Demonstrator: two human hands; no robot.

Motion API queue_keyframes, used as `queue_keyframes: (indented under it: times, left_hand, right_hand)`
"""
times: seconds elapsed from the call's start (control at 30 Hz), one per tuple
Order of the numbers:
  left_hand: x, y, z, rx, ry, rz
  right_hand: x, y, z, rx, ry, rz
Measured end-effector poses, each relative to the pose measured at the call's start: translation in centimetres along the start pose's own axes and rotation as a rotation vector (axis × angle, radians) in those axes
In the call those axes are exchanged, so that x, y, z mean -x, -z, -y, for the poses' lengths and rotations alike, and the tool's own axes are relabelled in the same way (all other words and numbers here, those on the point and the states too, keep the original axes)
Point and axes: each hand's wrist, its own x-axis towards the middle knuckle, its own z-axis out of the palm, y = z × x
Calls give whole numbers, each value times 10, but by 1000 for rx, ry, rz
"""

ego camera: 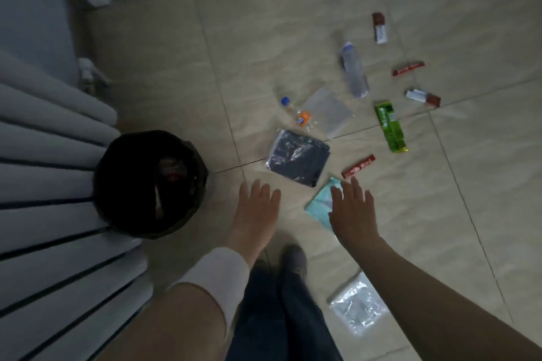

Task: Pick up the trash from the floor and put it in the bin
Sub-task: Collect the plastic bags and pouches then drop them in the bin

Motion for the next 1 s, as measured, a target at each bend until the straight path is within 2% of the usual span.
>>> queue_keyframes:
  times: [0.27, 0.47, 0.57, 0.73, 0.87, 1.0]
  left_hand:
    - [1, -40, -114, -151, -237, 120]
    - [-1, -98, -188, -271, -315, 158]
    - [-6, -128, -221, -320, -315, 182]
    - [-33, -173, -256, -330, -274, 211]
    - [-90, -228, -271, -371, -300, 194]
    - [-162, -292, -282, -391, -390, 79]
  right_hand:
    - [115, -111, -69, -310, -388, 203]
    - [179, -200, -107, -587, -631, 327]
    - [196, -244, -124, -736, -763, 326]
    - [196, -317, -145, -968, -1008, 362]
    - [153, -394, -154, -1128, -1164, 351]
    - [101, -483, -151, -1239, -1290, 373]
